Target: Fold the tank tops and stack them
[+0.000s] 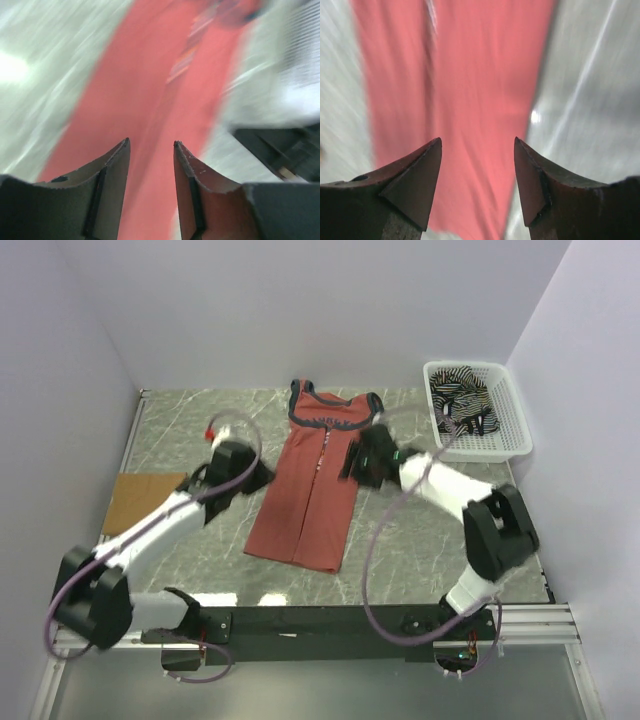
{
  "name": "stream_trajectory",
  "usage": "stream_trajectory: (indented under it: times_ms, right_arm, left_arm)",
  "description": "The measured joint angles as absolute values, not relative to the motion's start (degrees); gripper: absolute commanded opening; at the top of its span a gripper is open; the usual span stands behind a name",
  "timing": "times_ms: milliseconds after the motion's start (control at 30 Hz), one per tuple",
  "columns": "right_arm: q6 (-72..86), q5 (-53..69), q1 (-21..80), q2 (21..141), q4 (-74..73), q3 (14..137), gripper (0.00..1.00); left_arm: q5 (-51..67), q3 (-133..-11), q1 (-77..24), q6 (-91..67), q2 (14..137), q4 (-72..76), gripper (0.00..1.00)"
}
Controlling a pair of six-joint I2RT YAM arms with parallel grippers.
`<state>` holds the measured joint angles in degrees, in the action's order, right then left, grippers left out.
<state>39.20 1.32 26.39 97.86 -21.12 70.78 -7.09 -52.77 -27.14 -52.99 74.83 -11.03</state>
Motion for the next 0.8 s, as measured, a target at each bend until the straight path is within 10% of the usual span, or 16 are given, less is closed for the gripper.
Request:
stream_trajectory:
  times_ms: [333,800]
  right_arm:
    - [59.64,-4.38,47.77,69.45,-18.02,29.93,0.64]
    - [77.34,-8.99,57.14,66.61,-9.06,23.90,0.62]
  left_arm:
    - [-10.17,-24.05,-31.14,-60.34,52.25,-23.68,0.45]
    - [-15.46,-21.47,-32.49,-64.29,52.07,-23.99,0.46]
